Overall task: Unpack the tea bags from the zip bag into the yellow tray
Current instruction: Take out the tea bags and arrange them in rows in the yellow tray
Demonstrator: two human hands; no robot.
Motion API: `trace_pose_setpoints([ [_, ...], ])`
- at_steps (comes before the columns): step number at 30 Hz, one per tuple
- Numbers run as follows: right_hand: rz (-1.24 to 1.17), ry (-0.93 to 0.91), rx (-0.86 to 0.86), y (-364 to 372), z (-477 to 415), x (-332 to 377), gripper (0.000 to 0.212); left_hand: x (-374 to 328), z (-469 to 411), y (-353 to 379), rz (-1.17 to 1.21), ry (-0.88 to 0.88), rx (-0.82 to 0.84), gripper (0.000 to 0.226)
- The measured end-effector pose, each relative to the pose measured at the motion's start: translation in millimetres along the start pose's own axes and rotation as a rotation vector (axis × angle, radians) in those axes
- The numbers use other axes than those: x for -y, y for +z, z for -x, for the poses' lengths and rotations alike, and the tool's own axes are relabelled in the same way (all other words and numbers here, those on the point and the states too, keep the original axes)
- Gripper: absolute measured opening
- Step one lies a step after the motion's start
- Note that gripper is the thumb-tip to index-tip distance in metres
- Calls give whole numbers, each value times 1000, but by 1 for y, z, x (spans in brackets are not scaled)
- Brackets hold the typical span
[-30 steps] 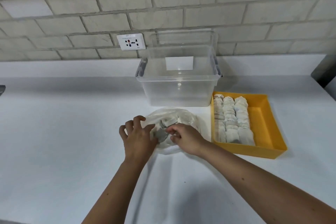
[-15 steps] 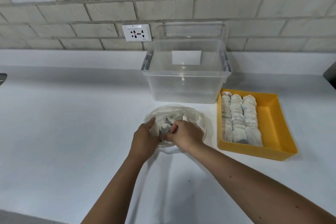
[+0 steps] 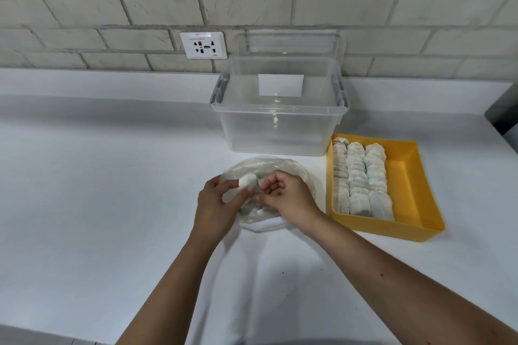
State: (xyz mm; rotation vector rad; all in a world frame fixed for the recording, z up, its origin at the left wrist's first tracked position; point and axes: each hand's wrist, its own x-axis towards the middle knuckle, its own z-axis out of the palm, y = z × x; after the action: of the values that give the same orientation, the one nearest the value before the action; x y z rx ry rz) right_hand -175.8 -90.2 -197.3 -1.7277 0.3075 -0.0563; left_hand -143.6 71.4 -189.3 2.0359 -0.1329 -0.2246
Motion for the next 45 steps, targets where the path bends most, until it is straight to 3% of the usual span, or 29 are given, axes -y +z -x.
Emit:
trace_pose_setpoints([
  [5,97,-102,44,4,-3,-3,28,-6,1,-4,-34,140,-144,8],
  [8,472,-158,4,6,-11,-15,30,-10,3,-15,-95,174,-205,9],
  [11,757,-150,45,14,-16,-20,32,-16,7,-24,-42,136,-193,4],
  [18,981,-187,15,21,-19,-11,20,-17,11,-30,-19,41,-263,13],
  [23,508,-153,-146,1,9,-6,13,-20,18,-38,109,-39,-264,11],
  [26,-47,10,-30,-8,46,7,9,-24,27,-33,248,-107,-158,9],
  [29,-331,110,100,-14,74,15,11,-34,41,-17,308,-148,-19,6],
  [34,-379,165,43,-19,91,16,12,-47,61,1,386,-207,179,18],
  [45,-334,204,-70,-11,99,9,6,-41,80,0,575,-303,189,28],
])
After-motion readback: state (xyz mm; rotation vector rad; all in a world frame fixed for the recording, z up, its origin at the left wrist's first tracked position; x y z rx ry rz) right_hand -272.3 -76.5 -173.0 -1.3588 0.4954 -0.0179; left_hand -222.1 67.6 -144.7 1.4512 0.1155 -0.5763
